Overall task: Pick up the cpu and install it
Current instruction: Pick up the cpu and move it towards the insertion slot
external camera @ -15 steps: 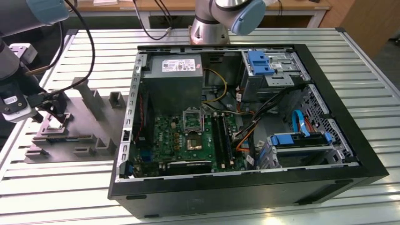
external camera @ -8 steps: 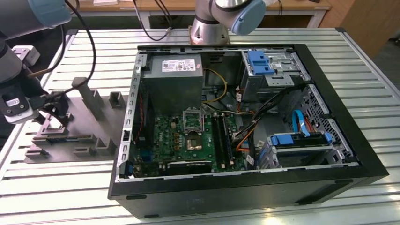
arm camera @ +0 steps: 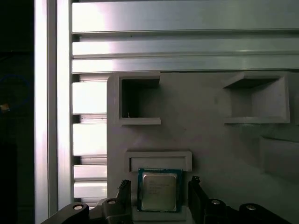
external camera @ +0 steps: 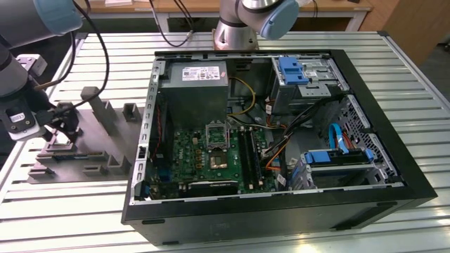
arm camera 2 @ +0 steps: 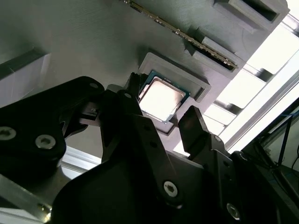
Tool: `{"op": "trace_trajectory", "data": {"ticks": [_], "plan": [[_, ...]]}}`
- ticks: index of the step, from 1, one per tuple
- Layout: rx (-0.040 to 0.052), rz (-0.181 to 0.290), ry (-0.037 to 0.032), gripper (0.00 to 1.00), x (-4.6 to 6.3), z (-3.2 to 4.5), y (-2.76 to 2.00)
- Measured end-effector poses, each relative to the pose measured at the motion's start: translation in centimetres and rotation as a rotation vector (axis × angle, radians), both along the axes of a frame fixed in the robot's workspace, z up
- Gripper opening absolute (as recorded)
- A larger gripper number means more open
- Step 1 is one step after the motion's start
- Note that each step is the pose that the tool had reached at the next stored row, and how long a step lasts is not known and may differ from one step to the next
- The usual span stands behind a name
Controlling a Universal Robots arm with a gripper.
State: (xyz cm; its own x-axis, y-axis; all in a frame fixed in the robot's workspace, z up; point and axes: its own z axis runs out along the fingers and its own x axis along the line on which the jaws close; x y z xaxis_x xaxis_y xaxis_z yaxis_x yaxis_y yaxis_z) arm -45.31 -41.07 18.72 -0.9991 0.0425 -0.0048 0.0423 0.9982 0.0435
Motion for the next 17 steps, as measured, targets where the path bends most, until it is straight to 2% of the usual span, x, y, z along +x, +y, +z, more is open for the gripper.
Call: {"op": "trace_trajectory", "data": {"ticks": [8,14,17], "plan": [[-0.0001,0.000,0.0002,0.60,-0.01,-0.49,0.02],[0.0000,0.000,-0.0002,0.60,-0.15,-0.52,0.06],[-0.0001,0.001,-0.0003,0.60,-0.21,-0.52,0.23]]}}
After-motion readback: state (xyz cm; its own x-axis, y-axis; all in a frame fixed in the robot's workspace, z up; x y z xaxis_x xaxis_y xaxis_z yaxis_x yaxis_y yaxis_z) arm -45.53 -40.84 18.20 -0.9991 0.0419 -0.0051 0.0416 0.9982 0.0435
